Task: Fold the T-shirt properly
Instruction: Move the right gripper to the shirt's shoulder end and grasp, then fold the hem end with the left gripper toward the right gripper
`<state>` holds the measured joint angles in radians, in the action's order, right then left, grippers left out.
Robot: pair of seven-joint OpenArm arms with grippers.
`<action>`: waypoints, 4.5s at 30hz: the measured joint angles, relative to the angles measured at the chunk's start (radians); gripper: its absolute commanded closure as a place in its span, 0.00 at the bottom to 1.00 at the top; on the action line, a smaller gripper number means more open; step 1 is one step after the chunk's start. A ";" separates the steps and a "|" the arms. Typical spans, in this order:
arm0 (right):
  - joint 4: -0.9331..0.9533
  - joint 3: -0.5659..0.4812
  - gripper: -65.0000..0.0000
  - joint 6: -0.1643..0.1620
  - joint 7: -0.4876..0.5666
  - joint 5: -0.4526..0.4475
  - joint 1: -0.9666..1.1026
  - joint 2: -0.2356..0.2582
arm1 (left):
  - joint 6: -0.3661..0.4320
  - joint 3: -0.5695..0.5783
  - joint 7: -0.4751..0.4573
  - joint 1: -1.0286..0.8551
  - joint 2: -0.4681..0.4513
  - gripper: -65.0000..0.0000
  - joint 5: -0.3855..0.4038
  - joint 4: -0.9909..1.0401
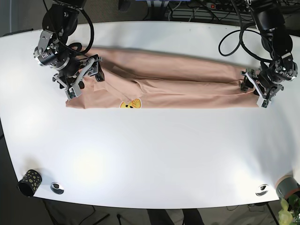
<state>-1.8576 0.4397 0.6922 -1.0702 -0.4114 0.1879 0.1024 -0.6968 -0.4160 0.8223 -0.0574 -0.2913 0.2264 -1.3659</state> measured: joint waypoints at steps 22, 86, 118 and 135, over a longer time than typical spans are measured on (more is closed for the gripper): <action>0.288 -0.184 0.29 0.007 0.108 -0.202 -0.034 0.012 | -0.002 -0.022 0.058 0.054 0.015 0.51 -0.022 -0.018; 0.289 -0.190 0.29 0.008 0.121 -0.204 -0.029 0.014 | -0.002 0.103 0.264 -0.028 0.045 0.94 0.319 -0.467; 0.314 -0.190 0.29 0.008 0.128 -0.219 -0.032 0.014 | 0.079 0.517 0.272 0.062 0.239 0.53 0.130 -0.362; 0.314 -0.191 0.29 0.008 0.124 -0.219 -0.047 0.015 | 0.072 0.544 0.265 0.125 0.302 0.46 0.139 -0.496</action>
<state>-1.5436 0.2485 0.7006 -0.9466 -0.6300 0.1413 0.1173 -0.6243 0.1276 1.0870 0.0673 0.0109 0.3656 -1.8618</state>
